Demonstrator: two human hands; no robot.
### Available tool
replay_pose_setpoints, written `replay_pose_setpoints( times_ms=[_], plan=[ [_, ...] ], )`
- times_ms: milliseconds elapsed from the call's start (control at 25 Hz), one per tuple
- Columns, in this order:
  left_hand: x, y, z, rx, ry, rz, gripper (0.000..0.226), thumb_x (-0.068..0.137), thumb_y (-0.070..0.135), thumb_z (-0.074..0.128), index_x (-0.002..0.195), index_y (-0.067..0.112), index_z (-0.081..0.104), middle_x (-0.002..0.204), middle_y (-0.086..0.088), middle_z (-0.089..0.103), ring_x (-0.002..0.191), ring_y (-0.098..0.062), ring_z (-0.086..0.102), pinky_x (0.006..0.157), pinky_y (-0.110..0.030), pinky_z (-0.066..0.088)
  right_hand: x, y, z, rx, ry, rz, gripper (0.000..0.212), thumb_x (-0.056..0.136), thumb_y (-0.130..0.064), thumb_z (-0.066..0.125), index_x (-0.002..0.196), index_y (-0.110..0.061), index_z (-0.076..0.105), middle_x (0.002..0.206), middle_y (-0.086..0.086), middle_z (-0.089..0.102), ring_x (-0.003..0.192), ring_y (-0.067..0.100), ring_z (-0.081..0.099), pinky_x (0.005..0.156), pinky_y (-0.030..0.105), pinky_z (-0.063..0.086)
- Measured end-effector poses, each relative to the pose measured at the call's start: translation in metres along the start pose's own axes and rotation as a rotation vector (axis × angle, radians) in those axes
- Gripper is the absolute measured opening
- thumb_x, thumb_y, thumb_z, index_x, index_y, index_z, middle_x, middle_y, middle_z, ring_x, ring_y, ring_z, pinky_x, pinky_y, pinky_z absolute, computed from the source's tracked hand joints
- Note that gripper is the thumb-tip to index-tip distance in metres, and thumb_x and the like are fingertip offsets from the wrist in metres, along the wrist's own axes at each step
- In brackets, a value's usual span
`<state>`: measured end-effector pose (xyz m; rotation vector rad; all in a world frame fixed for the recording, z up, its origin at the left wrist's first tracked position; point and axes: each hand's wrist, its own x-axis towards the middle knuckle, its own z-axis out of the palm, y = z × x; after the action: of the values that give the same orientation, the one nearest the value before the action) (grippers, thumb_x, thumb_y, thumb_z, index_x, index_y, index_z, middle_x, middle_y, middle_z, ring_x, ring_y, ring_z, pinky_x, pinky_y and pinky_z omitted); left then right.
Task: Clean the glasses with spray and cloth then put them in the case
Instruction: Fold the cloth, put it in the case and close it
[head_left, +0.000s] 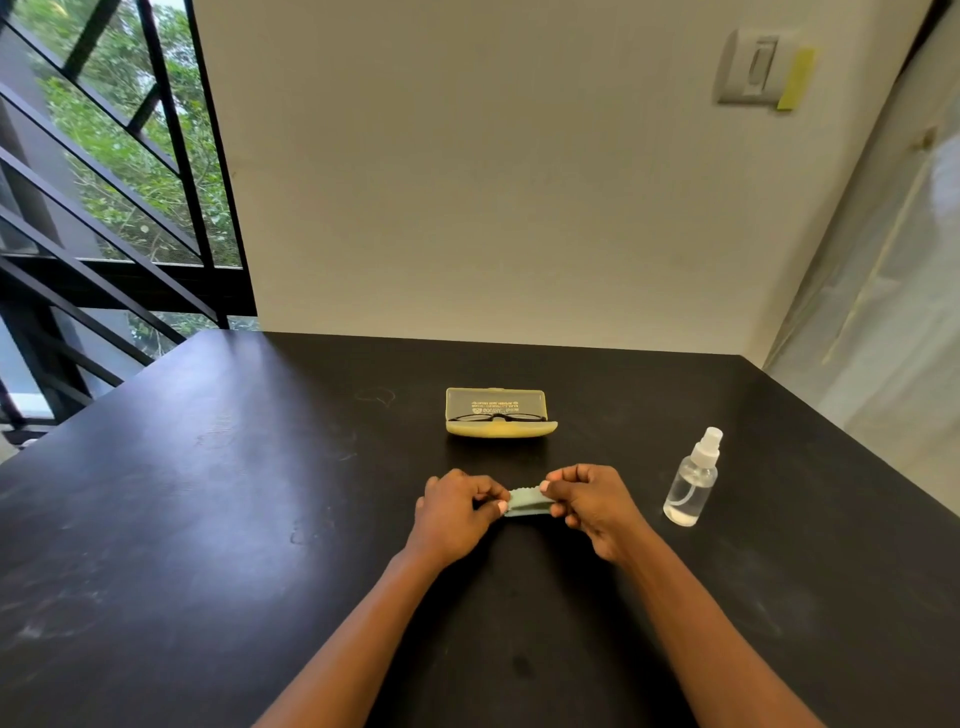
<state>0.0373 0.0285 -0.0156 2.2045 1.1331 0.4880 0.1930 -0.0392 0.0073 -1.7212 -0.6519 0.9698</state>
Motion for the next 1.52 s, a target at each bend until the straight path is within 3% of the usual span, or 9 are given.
replay_pose_setpoints(
  times_ms=[360, 520, 640, 920, 1160, 1320, 1520],
  plan=[
    [-0.001, 0.000, 0.004, 0.054, 0.067, 0.028, 0.022, 0.089, 0.039, 0.054, 0.110, 0.036, 0.063, 0.106, 0.005, 0.055, 0.104, -0.014, 0.043, 0.081, -0.029, 0.032, 0.007, 0.003, 0.002, -0.206, 0.051, -0.028, 0.013, 0.079, -0.010, 0.071, 0.089, -0.009, 0.063, 0.077, 0.008, 0.065, 0.050, 0.008, 0.051, 0.041, 0.017, 0.041],
    [0.000, 0.005, 0.006, 0.034, 0.129, -0.082, 0.018, 0.088, 0.043, 0.055, 0.092, 0.026, 0.062, 0.105, 0.001, 0.053, 0.104, -0.017, 0.046, 0.087, -0.034, 0.041, 0.006, 0.004, 0.002, -0.244, 0.054, -0.036, 0.015, 0.079, -0.010, 0.071, 0.090, -0.010, 0.061, 0.082, 0.009, 0.065, 0.050, 0.008, 0.050, 0.040, 0.017, 0.041],
    [0.003, 0.016, 0.006, 0.111, 0.117, -0.235, 0.039, 0.083, 0.057, 0.052, 0.078, 0.020, 0.057, 0.112, -0.004, 0.049, 0.107, -0.021, 0.046, 0.090, -0.038, 0.039, 0.006, 0.006, 0.002, -0.229, 0.060, -0.048, 0.016, 0.078, -0.010, 0.072, 0.090, -0.010, 0.061, 0.082, 0.009, 0.065, 0.050, 0.008, 0.051, 0.041, 0.017, 0.041],
    [0.010, 0.036, 0.009, 0.115, 0.056, -0.432, 0.043, 0.079, 0.050, 0.063, 0.102, 0.016, 0.053, 0.128, -0.010, 0.038, 0.115, -0.028, 0.037, 0.092, -0.039, 0.034, 0.010, 0.011, 0.004, -0.214, 0.100, -0.066, 0.017, 0.080, -0.012, 0.071, 0.090, -0.013, 0.058, 0.080, 0.009, 0.065, 0.049, 0.009, 0.052, 0.041, 0.019, 0.042],
    [0.016, 0.040, 0.010, -0.063, 0.083, -0.471, 0.034, 0.080, 0.036, 0.067, 0.101, 0.015, 0.052, 0.116, -0.008, 0.048, 0.111, -0.027, 0.043, 0.089, -0.036, 0.039, 0.010, 0.013, 0.005, -0.213, 0.100, -0.074, 0.015, 0.080, -0.014, 0.071, 0.088, -0.013, 0.058, 0.081, 0.008, 0.064, 0.051, 0.009, 0.052, 0.044, 0.019, 0.044],
    [0.019, 0.037, 0.005, -0.378, 0.108, -0.427, 0.018, 0.081, 0.020, 0.068, 0.092, 0.010, 0.058, 0.091, -0.009, 0.063, 0.084, -0.019, 0.063, 0.073, -0.033, 0.055, 0.007, 0.013, 0.008, -0.244, 0.093, -0.091, 0.017, 0.079, -0.016, 0.072, 0.089, -0.013, 0.059, 0.082, 0.007, 0.065, 0.053, 0.009, 0.053, 0.045, 0.019, 0.043],
    [0.014, 0.040, -0.007, -0.578, 0.124, -0.475, 0.017, 0.082, 0.010, 0.066, 0.084, 0.013, 0.050, 0.091, -0.012, 0.062, 0.078, -0.021, 0.069, 0.069, -0.032, 0.059, 0.008, 0.008, 0.012, -0.156, 0.103, -0.056, 0.035, 0.081, -0.022, 0.070, 0.110, -0.013, 0.051, 0.101, 0.012, 0.063, 0.062, 0.011, 0.053, 0.049, 0.023, 0.044]
  ],
)
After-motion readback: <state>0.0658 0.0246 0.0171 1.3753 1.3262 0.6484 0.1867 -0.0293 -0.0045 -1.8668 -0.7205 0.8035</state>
